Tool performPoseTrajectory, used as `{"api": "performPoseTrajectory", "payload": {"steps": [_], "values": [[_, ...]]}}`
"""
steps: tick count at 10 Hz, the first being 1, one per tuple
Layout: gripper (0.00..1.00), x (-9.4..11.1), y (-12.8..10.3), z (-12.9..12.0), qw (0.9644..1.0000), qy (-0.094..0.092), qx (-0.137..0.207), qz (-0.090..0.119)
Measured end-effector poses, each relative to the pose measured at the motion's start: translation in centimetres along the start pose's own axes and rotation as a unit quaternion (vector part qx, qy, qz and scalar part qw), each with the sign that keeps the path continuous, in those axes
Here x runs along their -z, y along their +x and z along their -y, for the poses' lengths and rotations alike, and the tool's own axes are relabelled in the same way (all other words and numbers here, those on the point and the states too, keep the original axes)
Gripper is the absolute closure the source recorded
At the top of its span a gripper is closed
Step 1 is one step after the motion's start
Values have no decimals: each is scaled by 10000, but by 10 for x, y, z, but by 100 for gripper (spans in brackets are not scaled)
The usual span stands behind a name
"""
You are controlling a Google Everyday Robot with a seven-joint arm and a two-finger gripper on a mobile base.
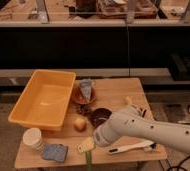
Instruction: Place apple in tray
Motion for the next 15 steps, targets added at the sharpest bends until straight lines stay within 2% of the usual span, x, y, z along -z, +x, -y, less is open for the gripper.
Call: {"api": "performPoseTrajectory", "payload": {"steps": [12, 15], "values": [[20, 0, 0, 0, 10000, -2, 4, 0], [20, 14, 9, -10, 9999, -105, -34, -115]]}}
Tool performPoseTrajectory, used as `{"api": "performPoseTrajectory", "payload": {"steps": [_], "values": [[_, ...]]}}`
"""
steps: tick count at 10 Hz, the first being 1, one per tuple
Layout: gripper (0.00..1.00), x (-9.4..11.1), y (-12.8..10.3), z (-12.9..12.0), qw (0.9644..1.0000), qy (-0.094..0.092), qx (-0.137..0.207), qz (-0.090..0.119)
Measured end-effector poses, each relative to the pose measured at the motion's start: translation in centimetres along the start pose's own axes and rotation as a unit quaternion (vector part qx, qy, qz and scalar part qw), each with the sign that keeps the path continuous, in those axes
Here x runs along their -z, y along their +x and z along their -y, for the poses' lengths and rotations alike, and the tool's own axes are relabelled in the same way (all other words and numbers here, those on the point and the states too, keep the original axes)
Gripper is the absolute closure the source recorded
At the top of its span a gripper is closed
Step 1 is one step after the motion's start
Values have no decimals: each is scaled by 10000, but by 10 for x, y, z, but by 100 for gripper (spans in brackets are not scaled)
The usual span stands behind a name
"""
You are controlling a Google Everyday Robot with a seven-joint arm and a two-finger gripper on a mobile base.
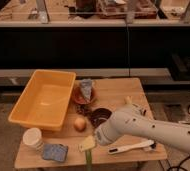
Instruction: Place apple in tray
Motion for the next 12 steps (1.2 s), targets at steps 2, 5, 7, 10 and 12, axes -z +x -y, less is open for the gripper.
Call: {"api": "performPoseTrajectory", "payload": {"steps": [2, 5, 7, 10, 12], "values": [[20, 19, 34, -15, 9998, -146, 34, -104], [20, 35, 101, -47, 9993, -321, -14, -179], [20, 45, 142, -70, 9989, -382, -136, -248], [20, 52, 178, -92, 9982, -453, -258, -299], [20, 52, 175, -90, 9982, -482, -217, -280]]}}
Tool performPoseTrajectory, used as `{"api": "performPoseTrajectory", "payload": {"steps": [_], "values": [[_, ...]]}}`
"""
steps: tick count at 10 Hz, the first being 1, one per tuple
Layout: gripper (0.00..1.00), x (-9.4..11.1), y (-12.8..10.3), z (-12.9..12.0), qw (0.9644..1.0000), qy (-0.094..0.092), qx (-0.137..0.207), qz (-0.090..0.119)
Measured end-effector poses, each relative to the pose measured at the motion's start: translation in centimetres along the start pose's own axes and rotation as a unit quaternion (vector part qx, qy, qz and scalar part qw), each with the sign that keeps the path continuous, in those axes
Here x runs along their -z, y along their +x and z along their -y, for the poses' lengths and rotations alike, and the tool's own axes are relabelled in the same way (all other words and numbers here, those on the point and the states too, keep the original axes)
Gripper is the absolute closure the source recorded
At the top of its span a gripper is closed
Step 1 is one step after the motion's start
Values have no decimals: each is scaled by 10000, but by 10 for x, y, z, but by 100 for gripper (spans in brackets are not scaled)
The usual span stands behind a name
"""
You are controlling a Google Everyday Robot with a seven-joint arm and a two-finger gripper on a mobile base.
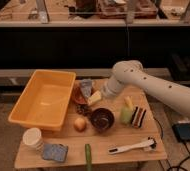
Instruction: Place apple in tray
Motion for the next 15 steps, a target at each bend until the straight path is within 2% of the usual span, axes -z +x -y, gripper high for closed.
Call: {"api": "performPoseTrajectory", "payload": {"steps": [2, 4, 6, 11, 15], "values": [[20, -5, -2, 11, 9997, -171, 165, 70], [20, -21, 1, 44, 9975, -416, 492, 306], [20, -30, 3, 62, 9951, -528, 689, 466], [20, -29, -1, 62, 9944, -585, 756, 442], [20, -41, -17, 106, 9915, -654, 1093, 268]]}}
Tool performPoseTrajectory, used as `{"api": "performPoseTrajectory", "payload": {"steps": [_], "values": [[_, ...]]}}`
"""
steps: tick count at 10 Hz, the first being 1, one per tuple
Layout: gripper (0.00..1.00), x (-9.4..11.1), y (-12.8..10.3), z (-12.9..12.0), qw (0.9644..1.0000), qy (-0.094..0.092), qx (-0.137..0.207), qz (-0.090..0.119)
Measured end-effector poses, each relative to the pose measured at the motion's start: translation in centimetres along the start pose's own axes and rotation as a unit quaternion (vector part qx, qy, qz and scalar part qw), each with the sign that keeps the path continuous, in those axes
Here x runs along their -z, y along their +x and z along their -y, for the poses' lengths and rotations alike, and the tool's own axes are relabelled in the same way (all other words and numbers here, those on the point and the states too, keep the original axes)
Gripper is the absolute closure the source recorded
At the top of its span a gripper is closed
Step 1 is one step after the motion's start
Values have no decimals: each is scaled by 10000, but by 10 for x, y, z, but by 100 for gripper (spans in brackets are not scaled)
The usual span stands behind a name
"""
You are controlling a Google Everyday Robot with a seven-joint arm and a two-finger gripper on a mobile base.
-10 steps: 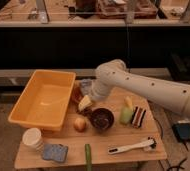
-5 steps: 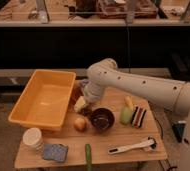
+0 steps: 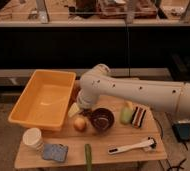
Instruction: Place apple in tray
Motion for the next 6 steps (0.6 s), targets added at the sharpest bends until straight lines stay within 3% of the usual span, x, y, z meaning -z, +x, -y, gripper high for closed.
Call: {"api": "performPoseTrajectory", "payload": {"steps": [4, 6], "values": [[20, -27, 12, 31, 9995, -110, 237, 157], [27, -57, 16, 20, 9993, -156, 117, 334]]}}
